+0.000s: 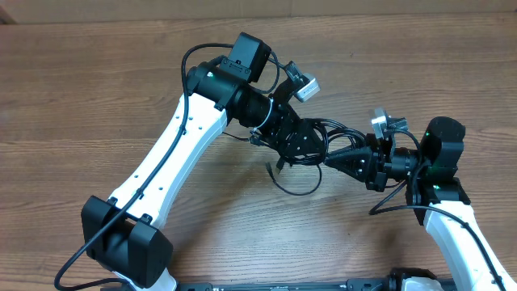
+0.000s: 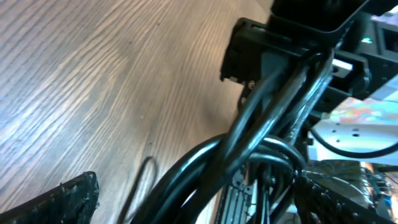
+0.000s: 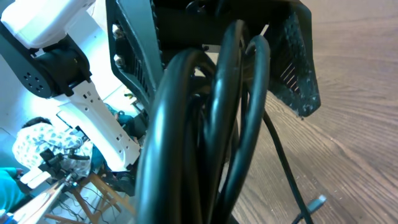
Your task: Untangle cables
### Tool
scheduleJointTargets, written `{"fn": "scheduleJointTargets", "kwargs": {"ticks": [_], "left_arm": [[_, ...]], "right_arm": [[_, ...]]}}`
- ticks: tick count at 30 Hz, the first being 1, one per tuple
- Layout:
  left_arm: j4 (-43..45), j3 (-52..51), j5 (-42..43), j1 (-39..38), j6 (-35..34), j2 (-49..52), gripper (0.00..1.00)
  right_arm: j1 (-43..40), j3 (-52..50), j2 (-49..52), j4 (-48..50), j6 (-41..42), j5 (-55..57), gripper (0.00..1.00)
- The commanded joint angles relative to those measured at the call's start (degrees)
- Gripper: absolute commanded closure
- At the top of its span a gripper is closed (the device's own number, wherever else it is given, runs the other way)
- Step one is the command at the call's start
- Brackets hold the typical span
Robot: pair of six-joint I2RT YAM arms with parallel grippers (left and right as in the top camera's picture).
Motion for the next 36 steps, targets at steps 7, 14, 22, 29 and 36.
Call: {"fn": "scheduleJointTargets", "kwargs": {"ticks": [7,14,22,29,36], "left_arm": [[0.2,0.8,-15.6,-0.1,0.7,-0.3,0.00],[0.2,0.8,-28.3,-0.1,0.7,-0.3,0.00],[0.2,0.8,-33.6,-0.1,0.7,-0.3,0.00],[0.2,0.8,-33.6,-0.1,0.7,-0.3,0.00],[0.2,0.8,-33.6,-0.1,0.7,-0.3,0.00]], "right_arm": [[0.2,0.8,-0.2,-4.1,0.9,4.8,0.96],[0.2,0.8,-0.2,-6.5,0.9,7.0,0.96],[0.2,0.8,-0.2,-11.5,0.9,12.7,0.96],[0.2,0.8,-0.2,-15.5,2.3,13.0,0.96],[0.2,0.8,-0.2,-15.3,13.4,13.0,0.96]]}}
